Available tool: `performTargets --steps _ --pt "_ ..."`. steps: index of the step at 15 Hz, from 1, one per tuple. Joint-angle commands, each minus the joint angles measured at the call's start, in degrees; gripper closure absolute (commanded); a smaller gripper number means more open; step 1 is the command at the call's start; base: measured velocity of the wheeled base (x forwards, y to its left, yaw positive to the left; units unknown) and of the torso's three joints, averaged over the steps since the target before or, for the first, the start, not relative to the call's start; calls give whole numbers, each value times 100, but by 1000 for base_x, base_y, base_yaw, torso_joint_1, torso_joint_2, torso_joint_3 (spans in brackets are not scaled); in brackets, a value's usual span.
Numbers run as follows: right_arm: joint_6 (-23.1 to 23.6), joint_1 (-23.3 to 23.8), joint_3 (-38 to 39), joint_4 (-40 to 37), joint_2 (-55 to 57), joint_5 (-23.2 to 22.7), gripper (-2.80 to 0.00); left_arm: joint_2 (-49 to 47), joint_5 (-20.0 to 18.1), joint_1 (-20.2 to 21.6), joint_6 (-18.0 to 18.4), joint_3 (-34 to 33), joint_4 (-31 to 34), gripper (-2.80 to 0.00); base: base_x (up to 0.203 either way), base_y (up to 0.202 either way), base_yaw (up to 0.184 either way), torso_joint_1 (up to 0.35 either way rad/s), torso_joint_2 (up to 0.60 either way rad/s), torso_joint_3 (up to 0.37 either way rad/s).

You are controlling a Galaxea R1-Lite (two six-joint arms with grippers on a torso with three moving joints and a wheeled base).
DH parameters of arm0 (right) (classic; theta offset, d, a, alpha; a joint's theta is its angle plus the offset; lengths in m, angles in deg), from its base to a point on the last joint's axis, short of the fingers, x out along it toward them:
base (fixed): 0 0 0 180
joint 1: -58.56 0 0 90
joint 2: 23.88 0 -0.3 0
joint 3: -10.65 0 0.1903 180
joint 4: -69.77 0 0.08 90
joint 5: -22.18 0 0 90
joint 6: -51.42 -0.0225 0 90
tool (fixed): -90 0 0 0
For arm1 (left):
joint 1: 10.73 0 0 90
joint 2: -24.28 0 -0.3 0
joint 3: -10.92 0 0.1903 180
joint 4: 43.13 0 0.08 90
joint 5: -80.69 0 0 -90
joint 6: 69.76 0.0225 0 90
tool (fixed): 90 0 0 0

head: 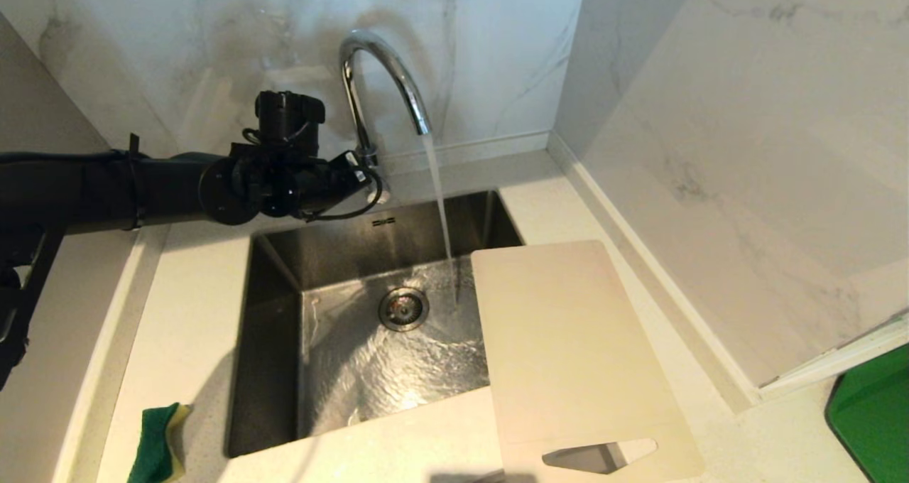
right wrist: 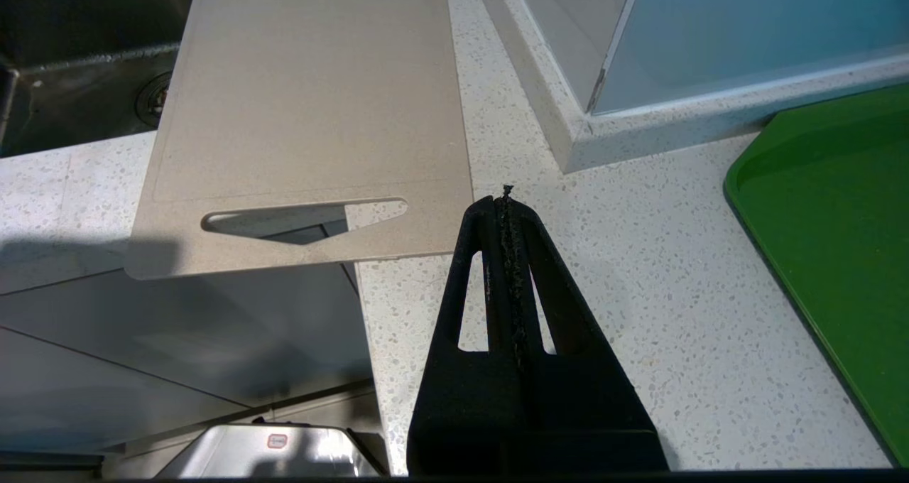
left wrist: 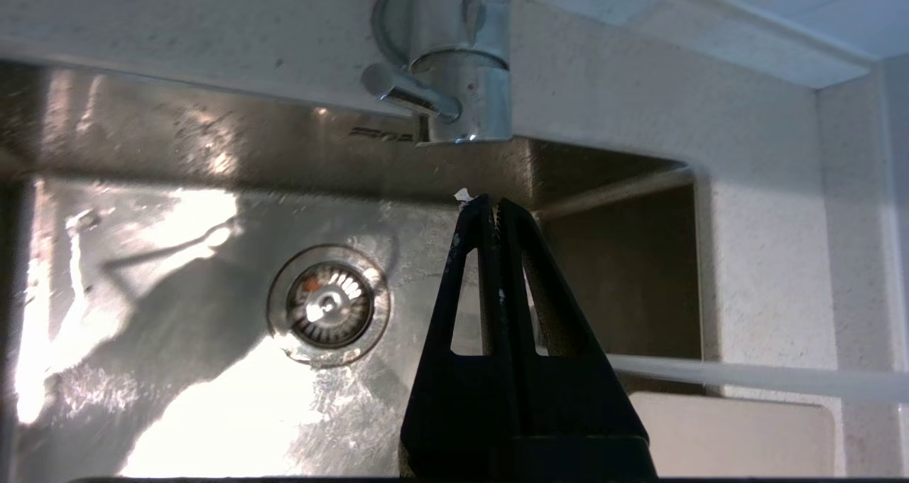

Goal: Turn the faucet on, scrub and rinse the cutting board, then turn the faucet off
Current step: Turn off the tap

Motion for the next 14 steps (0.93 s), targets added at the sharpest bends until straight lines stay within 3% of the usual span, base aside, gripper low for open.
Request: performTargets --steps 1,5,9,14 --pt "3 -7 0 0 7 -2 0 -139 -5 5 2 -14 -335 0 0 0 0 0 0 0" --pt "3 2 0 0 7 -2 0 -220 -72 67 33 -111 -713 0 0 0 0 0 0 0" --pt "3 -6 0 0 7 -2 0 -207 -673 206 422 -722 -1707 0 0 0 0 0 0 0" --pt "3 -5 0 0 7 -2 0 -347 -1170 398 443 -688 -1826 0 0 0 0 0 0 0"
